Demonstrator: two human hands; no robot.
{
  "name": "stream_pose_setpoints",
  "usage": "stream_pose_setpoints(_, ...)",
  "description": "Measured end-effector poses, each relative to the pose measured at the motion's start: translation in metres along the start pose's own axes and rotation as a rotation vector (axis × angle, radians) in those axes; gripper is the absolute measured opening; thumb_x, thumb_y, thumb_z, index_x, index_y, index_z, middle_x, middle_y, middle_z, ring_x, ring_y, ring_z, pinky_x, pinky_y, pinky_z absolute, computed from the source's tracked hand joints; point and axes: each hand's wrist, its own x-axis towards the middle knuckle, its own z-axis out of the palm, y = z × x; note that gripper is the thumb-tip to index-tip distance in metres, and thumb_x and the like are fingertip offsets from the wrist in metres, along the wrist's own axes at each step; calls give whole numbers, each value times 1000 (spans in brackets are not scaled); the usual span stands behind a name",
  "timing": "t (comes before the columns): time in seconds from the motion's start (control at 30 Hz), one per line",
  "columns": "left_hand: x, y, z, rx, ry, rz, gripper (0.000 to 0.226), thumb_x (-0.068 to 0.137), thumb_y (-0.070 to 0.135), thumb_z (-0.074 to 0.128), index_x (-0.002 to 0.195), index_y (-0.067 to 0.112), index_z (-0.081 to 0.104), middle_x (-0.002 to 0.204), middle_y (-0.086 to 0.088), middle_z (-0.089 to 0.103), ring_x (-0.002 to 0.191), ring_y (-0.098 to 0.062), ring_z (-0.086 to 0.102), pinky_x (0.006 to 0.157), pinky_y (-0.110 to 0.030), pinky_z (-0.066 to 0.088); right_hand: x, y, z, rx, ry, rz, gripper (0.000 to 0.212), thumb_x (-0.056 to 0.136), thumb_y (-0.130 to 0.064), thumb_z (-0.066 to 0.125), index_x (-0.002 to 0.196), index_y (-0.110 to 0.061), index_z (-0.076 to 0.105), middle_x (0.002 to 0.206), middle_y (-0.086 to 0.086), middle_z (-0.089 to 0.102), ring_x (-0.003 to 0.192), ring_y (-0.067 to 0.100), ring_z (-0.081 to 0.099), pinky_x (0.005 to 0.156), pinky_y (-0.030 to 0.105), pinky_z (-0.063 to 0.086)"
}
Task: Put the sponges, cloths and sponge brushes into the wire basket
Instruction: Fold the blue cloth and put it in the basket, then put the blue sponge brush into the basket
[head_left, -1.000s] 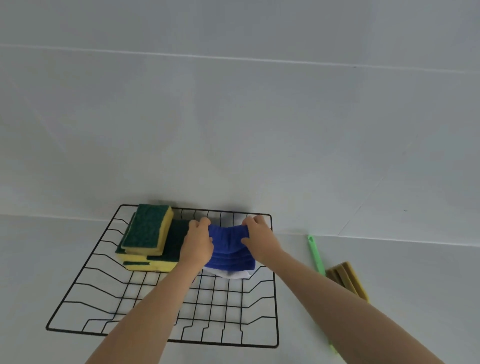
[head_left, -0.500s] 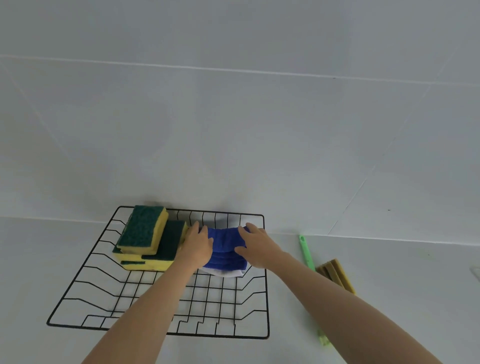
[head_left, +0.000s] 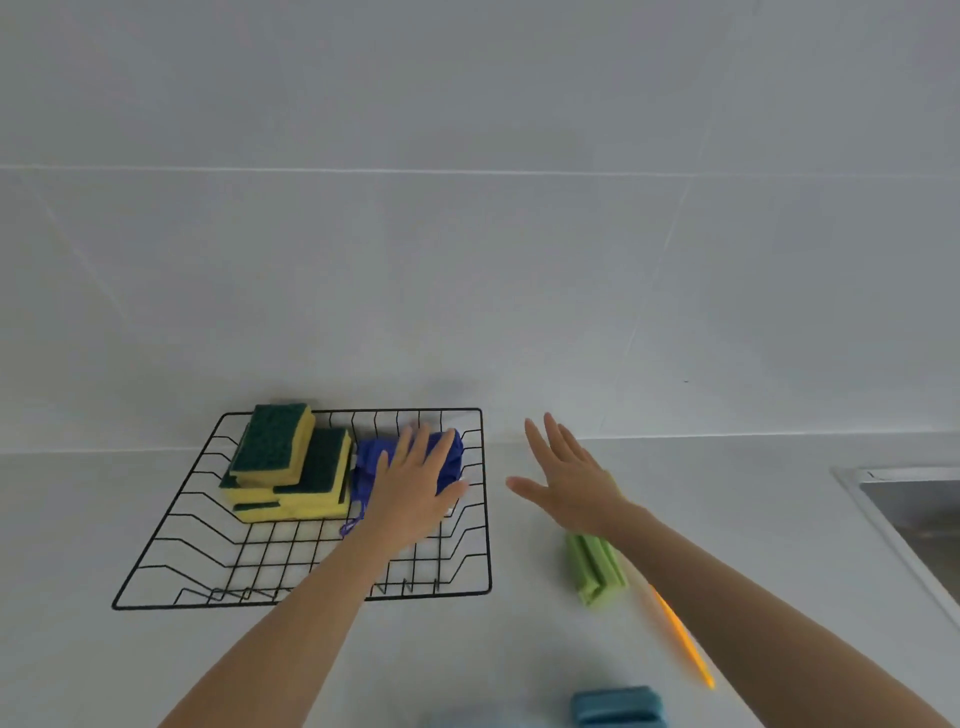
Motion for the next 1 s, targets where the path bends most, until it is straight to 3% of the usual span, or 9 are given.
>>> stream_pose_setpoints(0.1,-31,25,9,-61,-36,70,66,94,43,36,146,25,0,158,-5,-5,145,-23,-7,118,-44,6,-36,19,7,-8,-7,30,84,87,-65,25,146,-20,-16,157,4,-20,146,20,-15,121,40,1)
stream_pose_setpoints(0.2,-67,46,24,-62,-69,152,68,90,52,28,146,26,-2,158,-4,-6,145,-22,-8,118,-39,5,-67,40,22,-52,-15,12,120,50,-89,-14,146,-18,-16,157,4,-20,145,20,-17,121,37,-1)
stream_pose_setpoints(0.3,-96,59,44,-37,-144,191,67,92,49,30,145,26,-4,157,-3,-9,145,-21,-10,118,-36,2,-94,60,41,-69,-45,12,132,34,-92,-23,145,-21,-18,156,1,-22,145,20,-18,120,38,0)
stream_pose_setpoints(0.4,-119,65,62,-41,-200,198,74,83,60,20,145,27,-1,158,-2,-8,145,-20,-7,118,-33,4,-120,67,55,-49,-93,28,125,38,-90,-18,144,-24,-20,156,2,-23,145,20,-17,119,38,0)
stream_pose_setpoints(0.53,-141,63,78,-107,-243,164,67,94,39,42,146,27,2,158,0,-4,145,-17,-3,117,-32,7,-142,71,83,-28,-130,69,127,40,-90,-17,146,-20,-17,157,1,-19,145,18,-16,119,36,0)
stream_pose_setpoints(0.6,-148,60,86,-97,-256,153,67,94,37,43,146,26,3,158,0,-1,146,-18,0,117,-31,10,-151,70,97,-25,-153,83,109,63,-86,3,147,-19,-13,158,2,-16,146,17,-14,119,33,-1)
stream_pose_setpoints(0.7,-159,56,99,-90,-281,130,64,94,35,44,146,26,8,158,0,5,145,-17,7,116,-31,14,-161,65,110,-19,-175,67,78,93,-53,34,147,-19,-11,158,3,-14,147,18,-11,119,34,0)
stream_pose_setpoints(0.87,-170,52,116,-76,-314,65,56,94,29,46,144,24,21,153,-2,25,139,-18,25,110,-32,27,-166,63,128,-71,-198,20,75,94,-47,39,148,-23,-8,159,2,-8,147,21,-4,120,36,7)
stream_pose_setpoints(1.0,-173,50,124,-34,-283,40,43,93,21,45,136,18,41,134,-6,47,124,-23,42,98,-33,37,-167,61,133,-137,-176,-8,71,94,-38,44,149,-23,1,159,2,7,146,23,7,119,34,12)
